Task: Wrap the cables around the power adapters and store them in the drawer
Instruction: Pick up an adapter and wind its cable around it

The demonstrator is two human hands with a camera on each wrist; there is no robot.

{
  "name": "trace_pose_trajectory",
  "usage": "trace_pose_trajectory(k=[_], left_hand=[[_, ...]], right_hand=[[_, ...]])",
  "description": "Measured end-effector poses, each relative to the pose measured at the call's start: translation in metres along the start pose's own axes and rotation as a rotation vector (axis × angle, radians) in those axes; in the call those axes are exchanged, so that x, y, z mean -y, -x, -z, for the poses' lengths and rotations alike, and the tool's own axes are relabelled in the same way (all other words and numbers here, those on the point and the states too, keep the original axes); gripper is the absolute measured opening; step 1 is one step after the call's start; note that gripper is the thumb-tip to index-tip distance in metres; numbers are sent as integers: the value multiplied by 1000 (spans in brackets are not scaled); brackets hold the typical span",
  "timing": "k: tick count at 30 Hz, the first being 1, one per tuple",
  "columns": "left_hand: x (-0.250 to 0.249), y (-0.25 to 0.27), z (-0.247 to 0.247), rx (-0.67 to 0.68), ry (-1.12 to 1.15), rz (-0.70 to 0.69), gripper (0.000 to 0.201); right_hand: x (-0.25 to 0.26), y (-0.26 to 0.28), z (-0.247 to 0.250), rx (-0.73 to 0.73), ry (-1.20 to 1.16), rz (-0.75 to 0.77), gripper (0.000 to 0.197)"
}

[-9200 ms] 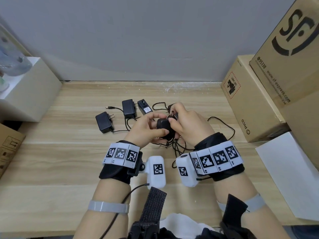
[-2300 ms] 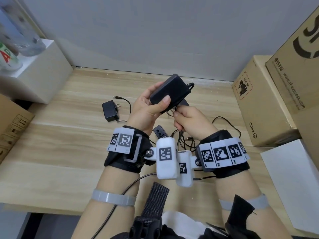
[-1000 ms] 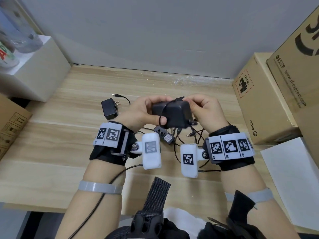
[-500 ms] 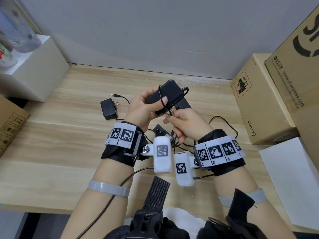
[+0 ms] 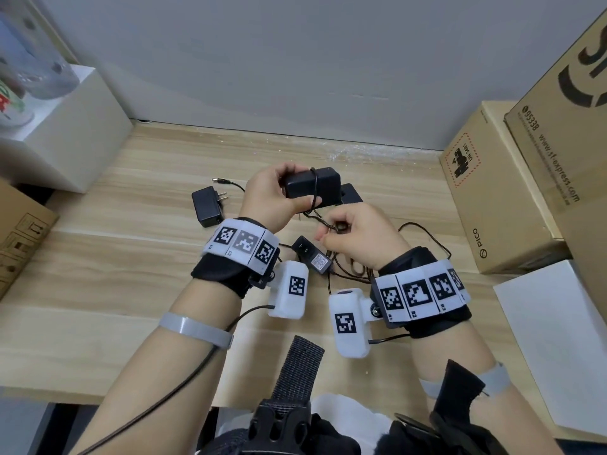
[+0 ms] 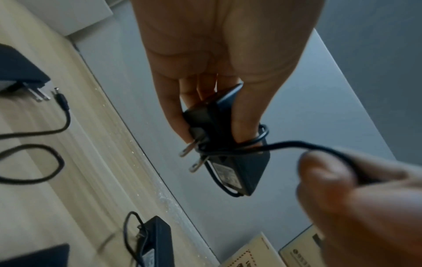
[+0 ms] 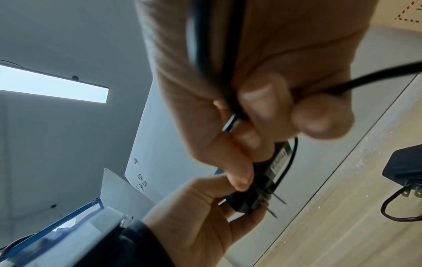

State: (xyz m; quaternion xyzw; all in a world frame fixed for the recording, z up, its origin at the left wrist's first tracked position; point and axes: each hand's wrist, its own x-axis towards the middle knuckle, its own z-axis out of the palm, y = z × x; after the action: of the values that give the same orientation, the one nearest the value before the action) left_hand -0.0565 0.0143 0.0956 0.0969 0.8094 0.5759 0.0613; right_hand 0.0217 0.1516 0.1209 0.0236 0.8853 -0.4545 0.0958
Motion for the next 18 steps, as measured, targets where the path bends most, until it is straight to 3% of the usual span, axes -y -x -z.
trace_pose_trajectory(k=[5, 9, 12, 15, 18], left_hand=[[2, -5, 1, 34, -245, -63, 43], [8, -6, 3, 40, -294, -62, 45], [12, -7, 4, 31, -288, -46, 45], [17, -8, 3, 55, -319, -41, 46], [20, -7, 3, 129, -335, -17, 46]], right_hand=[[3, 1, 1, 22, -11, 55, 9], [5, 4, 1, 108, -169, 13, 35], [4, 5, 4, 124, -271, -33, 31], [3, 3, 9, 56, -354, -34, 15], [2, 0, 17, -61, -360, -18, 26]])
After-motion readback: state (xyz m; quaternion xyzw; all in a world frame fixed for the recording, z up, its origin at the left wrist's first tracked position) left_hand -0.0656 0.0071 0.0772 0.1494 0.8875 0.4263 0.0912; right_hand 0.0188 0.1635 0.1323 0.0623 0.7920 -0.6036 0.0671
